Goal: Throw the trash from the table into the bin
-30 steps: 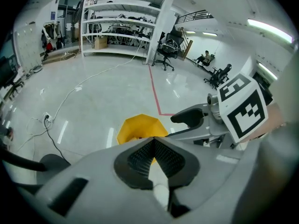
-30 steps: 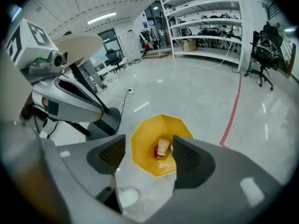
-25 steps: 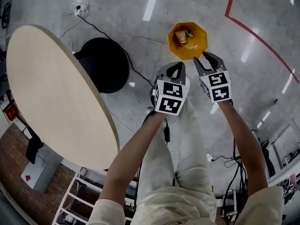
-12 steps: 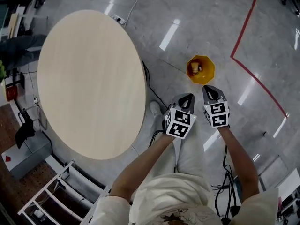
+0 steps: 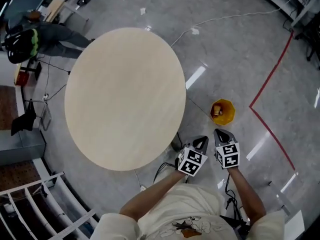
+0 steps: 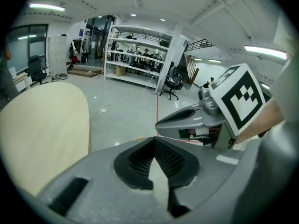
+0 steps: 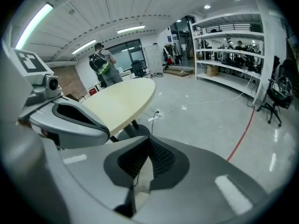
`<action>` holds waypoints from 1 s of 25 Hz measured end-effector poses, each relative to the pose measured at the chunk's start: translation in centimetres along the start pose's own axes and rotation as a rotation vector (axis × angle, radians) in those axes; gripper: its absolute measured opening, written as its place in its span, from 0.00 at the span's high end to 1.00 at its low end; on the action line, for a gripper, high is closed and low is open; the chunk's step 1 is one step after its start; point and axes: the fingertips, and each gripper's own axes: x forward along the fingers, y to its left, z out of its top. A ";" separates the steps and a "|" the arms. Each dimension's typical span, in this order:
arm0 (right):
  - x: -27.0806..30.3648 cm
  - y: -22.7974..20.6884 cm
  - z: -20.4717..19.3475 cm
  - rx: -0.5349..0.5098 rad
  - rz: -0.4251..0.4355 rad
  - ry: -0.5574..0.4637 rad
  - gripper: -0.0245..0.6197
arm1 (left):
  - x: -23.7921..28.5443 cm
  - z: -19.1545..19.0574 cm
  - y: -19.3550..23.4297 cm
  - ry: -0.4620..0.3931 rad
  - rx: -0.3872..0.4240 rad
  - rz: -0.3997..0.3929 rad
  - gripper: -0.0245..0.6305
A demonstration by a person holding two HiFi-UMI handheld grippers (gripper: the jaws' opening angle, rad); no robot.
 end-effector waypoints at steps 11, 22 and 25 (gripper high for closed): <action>-2.7 11.1 7.3 -0.106 0.082 -0.048 0.95 | -12.1 1.5 2.9 -0.098 -0.078 0.027 0.96; -3.7 22.7 14.4 -0.236 0.225 -0.117 0.95 | -24.0 2.5 8.5 -0.286 -0.170 0.156 0.96; -3.7 25.8 16.2 -0.262 0.264 -0.136 0.95 | -27.2 1.8 9.9 -0.318 -0.214 0.199 0.96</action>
